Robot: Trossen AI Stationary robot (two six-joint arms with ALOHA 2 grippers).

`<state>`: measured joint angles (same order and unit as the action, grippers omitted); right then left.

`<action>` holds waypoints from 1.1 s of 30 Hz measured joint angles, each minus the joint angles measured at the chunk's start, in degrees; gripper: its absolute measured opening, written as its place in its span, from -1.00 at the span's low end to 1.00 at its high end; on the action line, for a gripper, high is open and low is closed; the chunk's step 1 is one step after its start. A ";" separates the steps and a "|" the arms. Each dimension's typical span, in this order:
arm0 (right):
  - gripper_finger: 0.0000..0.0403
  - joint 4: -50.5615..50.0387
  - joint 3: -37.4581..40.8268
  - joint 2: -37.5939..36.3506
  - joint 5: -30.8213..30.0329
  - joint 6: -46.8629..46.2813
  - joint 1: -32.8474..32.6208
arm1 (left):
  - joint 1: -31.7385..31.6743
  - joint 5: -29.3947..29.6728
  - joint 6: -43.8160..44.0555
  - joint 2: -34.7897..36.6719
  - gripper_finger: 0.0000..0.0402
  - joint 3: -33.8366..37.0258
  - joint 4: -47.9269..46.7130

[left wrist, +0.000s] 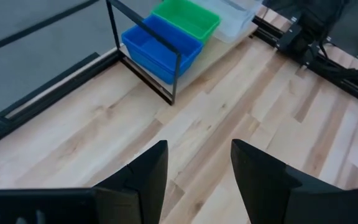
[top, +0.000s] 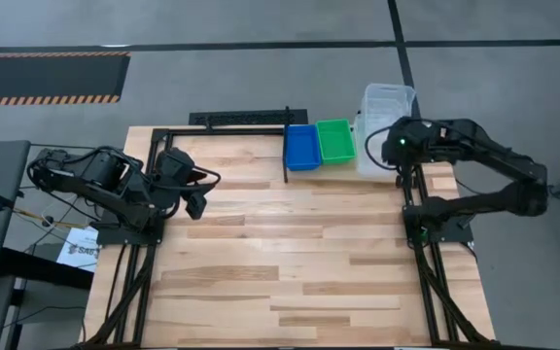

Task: Stack baskets on shelf by color
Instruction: Stack the transparent bins on top of the transparent bins on the shelf

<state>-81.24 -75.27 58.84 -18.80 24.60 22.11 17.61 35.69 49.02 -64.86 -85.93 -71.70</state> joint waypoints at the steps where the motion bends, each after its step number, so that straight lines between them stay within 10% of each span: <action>1: -1.00 1.03 0.98 -0.24 0.62 0.97 0.81 | 0.00 0.60 0.16 0.00 -0.18 0.00 0.02; 33: -1.00 7.59 10.92 -0.73 13.60 20.54 20.14 | -0.02 4.23 1.66 0.00 -0.18 0.00 -0.58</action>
<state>-73.65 -64.36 58.11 -5.20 45.14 42.25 17.58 39.92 50.69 -64.86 -85.93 -72.29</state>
